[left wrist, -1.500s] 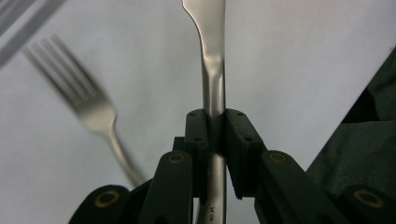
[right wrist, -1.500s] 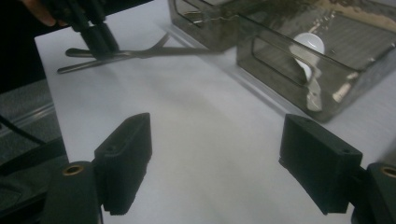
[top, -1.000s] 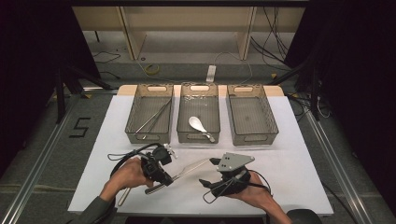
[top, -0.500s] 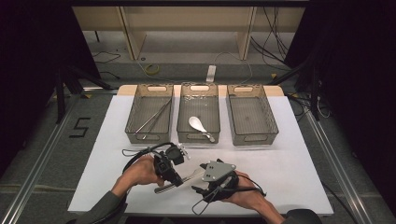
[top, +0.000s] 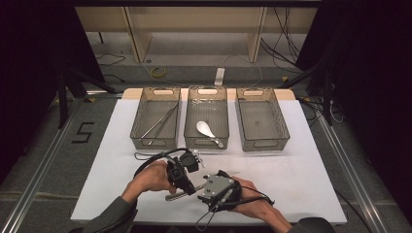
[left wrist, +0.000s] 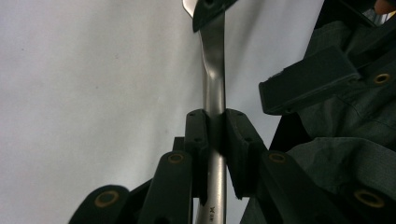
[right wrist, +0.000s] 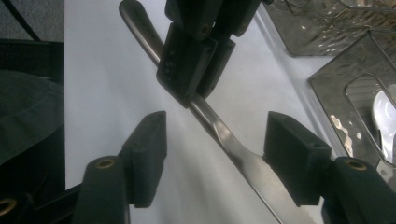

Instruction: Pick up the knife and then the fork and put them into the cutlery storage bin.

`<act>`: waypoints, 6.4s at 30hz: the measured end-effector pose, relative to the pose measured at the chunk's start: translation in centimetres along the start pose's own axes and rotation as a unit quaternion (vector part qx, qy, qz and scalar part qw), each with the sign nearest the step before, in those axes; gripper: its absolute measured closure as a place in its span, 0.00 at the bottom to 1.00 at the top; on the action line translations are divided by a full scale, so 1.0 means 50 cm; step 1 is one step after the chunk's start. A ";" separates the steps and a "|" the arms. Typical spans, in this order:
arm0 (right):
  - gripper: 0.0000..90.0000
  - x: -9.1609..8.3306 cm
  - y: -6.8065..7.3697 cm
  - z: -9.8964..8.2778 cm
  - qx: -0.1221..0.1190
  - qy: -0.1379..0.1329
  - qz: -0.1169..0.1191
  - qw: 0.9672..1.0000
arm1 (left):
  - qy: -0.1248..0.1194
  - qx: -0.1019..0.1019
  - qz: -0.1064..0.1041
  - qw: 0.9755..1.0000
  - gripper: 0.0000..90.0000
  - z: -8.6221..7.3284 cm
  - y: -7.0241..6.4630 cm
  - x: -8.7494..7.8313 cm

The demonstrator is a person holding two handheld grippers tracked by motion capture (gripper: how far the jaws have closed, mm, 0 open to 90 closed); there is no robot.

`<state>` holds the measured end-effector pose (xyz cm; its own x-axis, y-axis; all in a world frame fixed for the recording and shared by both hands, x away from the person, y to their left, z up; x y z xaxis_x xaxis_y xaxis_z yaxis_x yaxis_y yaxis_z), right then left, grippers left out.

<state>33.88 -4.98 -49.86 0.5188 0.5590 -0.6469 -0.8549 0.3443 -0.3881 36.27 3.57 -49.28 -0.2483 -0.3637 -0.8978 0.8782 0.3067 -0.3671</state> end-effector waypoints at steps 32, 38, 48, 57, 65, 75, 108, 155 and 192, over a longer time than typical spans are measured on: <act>0.89 0.025 0.029 -0.009 -0.215 0.024 -0.028 0.976 | 0.014 0.025 -0.012 1.000 0.88 -0.001 -0.018 0.005; 0.92 0.024 0.034 -0.012 -0.230 0.025 -0.015 0.973 | 0.008 0.027 -0.031 0.999 0.87 -0.001 -0.014 0.010; 0.93 0.022 0.030 -0.022 -0.208 0.038 -0.005 0.977 | -0.032 0.018 -0.008 0.999 0.79 0.009 -0.002 -0.011; 0.93 0.022 0.020 -0.027 -0.190 0.046 -0.003 0.981 | -0.079 0.002 0.020 0.997 0.65 0.005 0.012 -0.055; 0.93 0.004 -0.029 -0.045 -0.145 0.060 -0.031 0.987 | -0.155 -0.031 0.066 0.985 0.53 -0.015 0.037 -0.114; 0.93 -0.042 -0.150 -0.081 -0.081 0.073 -0.114 0.987 | -0.218 -0.110 0.110 0.963 0.35 -0.095 0.089 -0.132; 0.93 -0.025 -0.522 -0.143 0.158 0.107 -0.254 0.948 | -0.244 -0.200 0.176 0.932 0.22 -0.240 0.137 -0.094; 0.47 -0.019 -0.487 -0.096 0.274 0.070 -0.172 0.944 | -0.256 -0.207 0.183 0.927 0.19 -0.248 0.129 -0.092; 0.36 -0.076 -0.205 -0.109 0.278 -0.010 -0.050 0.959 | -0.134 -0.267 0.189 0.935 0.52 -0.320 0.137 -0.053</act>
<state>40.66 -14.76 -47.00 0.6024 0.5143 -0.6105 -0.6687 0.7427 -0.0342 36.40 20.69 -53.28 0.2133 -0.3257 -0.9211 0.5357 0.8274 -0.1685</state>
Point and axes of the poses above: each handheld gripper's, and its own axes: x roughly forward along the jaws, z roughly out of its top, y roughly to its left, the point moved 8 cm from there along x, roughly forward along the jaws, and after that the axes turned 7 degrees about -z, right-handed, at the moved point
